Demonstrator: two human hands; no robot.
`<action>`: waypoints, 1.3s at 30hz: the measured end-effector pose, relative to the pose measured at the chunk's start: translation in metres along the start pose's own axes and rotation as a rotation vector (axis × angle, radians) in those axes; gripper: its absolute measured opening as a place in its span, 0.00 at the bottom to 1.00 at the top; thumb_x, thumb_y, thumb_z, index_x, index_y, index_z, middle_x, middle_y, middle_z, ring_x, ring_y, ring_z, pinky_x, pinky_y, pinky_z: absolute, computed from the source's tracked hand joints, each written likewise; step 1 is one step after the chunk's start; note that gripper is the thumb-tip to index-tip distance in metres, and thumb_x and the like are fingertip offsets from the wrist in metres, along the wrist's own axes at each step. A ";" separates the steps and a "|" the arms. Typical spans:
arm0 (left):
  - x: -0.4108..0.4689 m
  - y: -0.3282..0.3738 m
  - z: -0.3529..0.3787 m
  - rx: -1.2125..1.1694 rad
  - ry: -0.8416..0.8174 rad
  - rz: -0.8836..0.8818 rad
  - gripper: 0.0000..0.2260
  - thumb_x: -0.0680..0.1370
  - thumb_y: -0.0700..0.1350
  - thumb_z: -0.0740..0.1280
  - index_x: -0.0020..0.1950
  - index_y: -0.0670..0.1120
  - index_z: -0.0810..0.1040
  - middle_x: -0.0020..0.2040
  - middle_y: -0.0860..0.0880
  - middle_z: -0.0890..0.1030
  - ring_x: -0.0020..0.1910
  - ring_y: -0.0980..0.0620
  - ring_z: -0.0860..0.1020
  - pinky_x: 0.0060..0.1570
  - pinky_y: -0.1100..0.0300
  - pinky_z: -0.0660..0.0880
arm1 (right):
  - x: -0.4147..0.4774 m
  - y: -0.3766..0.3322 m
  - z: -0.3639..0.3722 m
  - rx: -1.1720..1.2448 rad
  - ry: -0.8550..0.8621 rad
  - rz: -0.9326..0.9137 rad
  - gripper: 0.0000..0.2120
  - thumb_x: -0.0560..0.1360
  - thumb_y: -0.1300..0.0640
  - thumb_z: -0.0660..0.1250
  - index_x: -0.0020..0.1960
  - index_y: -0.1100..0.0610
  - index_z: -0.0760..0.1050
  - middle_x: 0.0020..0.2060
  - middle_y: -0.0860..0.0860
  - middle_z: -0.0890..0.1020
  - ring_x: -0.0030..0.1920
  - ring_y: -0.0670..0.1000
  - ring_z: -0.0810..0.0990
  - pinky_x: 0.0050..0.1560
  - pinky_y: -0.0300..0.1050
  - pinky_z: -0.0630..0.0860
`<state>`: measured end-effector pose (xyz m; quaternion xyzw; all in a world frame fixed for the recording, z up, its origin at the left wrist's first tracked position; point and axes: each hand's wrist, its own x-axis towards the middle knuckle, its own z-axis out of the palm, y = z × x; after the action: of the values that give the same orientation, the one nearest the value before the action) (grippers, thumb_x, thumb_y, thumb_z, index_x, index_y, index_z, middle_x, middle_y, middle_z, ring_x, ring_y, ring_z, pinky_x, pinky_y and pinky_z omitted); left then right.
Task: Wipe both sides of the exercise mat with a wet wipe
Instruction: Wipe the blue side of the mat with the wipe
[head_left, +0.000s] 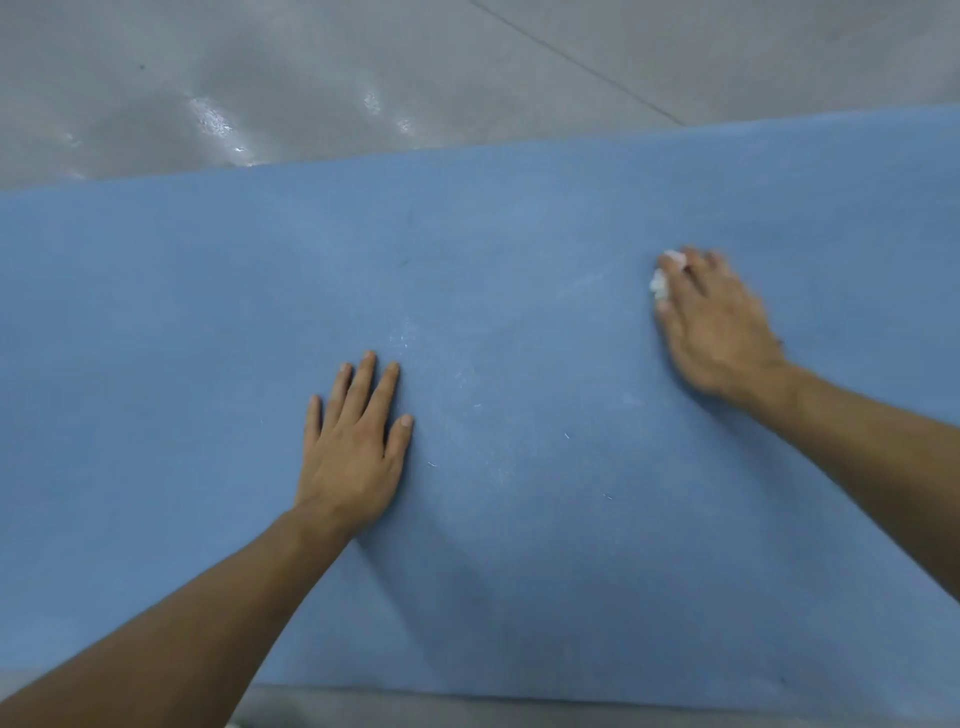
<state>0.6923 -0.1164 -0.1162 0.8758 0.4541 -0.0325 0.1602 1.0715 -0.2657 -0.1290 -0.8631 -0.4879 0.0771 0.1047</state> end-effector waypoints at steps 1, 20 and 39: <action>-0.001 0.001 0.000 0.001 -0.003 -0.005 0.30 0.82 0.64 0.42 0.84 0.58 0.48 0.84 0.59 0.42 0.83 0.57 0.39 0.81 0.46 0.41 | -0.013 -0.012 0.005 -0.011 -0.033 -0.099 0.32 0.83 0.42 0.45 0.81 0.57 0.63 0.79 0.60 0.64 0.79 0.64 0.62 0.78 0.62 0.62; -0.003 0.019 0.002 0.000 -0.054 -0.087 0.32 0.84 0.63 0.48 0.85 0.54 0.44 0.84 0.57 0.40 0.83 0.54 0.37 0.81 0.46 0.38 | -0.111 -0.091 0.001 -0.002 0.015 -0.585 0.24 0.83 0.39 0.60 0.73 0.50 0.74 0.74 0.57 0.71 0.72 0.61 0.70 0.74 0.55 0.62; -0.005 0.022 0.009 0.031 -0.012 -0.071 0.31 0.83 0.65 0.45 0.85 0.58 0.46 0.85 0.56 0.42 0.83 0.52 0.39 0.80 0.44 0.39 | -0.181 -0.102 0.039 -0.146 -0.130 -0.794 0.36 0.84 0.34 0.53 0.81 0.57 0.63 0.83 0.53 0.59 0.83 0.53 0.54 0.81 0.50 0.50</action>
<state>0.7079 -0.1355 -0.1180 0.8614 0.4832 -0.0505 0.1482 0.8856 -0.3661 -0.1346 -0.6062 -0.7930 0.0502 0.0335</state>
